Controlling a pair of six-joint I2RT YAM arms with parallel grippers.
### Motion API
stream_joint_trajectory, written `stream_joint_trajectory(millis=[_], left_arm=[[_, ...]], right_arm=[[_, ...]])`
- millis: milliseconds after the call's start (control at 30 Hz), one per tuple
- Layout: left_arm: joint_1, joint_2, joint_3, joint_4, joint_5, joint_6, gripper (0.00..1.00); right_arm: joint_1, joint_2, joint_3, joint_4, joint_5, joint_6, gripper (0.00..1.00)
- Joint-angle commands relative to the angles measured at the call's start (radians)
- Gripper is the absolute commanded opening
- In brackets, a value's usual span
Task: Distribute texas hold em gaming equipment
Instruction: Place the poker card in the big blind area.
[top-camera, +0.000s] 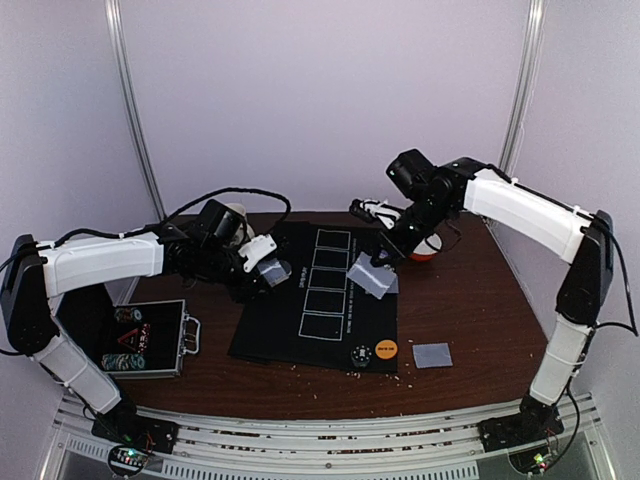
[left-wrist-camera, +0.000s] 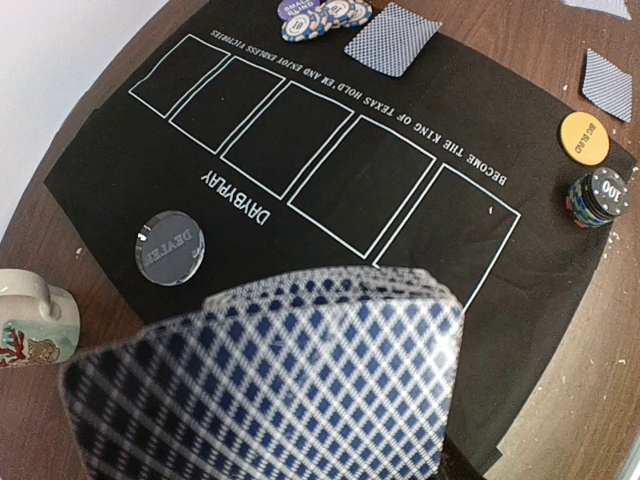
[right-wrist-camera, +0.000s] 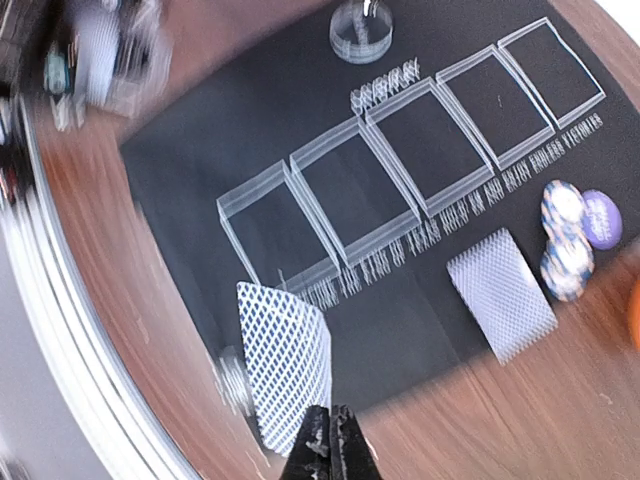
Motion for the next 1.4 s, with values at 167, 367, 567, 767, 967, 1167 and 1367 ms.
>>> stream_joint_trajectory(millis=[167, 367, 567, 767, 967, 1167, 1367], left_arm=[[0.003, -0.012, 0.001, 0.023, 0.007, 0.002, 0.46], [0.003, -0.006, 0.002, 0.023, 0.006, 0.004, 0.46], [0.003, 0.002, 0.003, 0.021, 0.007, 0.005, 0.46], [0.002, -0.002, -0.002, 0.021, -0.006, 0.008, 0.46], [0.002, 0.003, -0.001, 0.022, -0.01, 0.01, 0.46], [0.003, 0.004, -0.002, 0.022, -0.009, 0.01, 0.46], [0.002, 0.006, -0.002, 0.022, -0.009, 0.011, 0.46]], right_arm=[[0.008, -0.2, -0.241, -0.35, 0.232, -0.554, 0.0], [0.031, -0.132, -0.354, -0.338, 0.259, -0.646, 0.0], [0.032, -0.051, -0.374, -0.255, 0.196, -0.704, 0.0], [-0.007, 0.014, -0.389, -0.206, 0.149, -0.745, 0.0], [-0.049, 0.035, -0.434, -0.167, 0.058, -0.754, 0.0], [-0.089, 0.036, -0.487, -0.123, 0.027, -0.749, 0.0], [-0.089, 0.049, -0.488, -0.109, 0.043, -0.736, 0.0]])
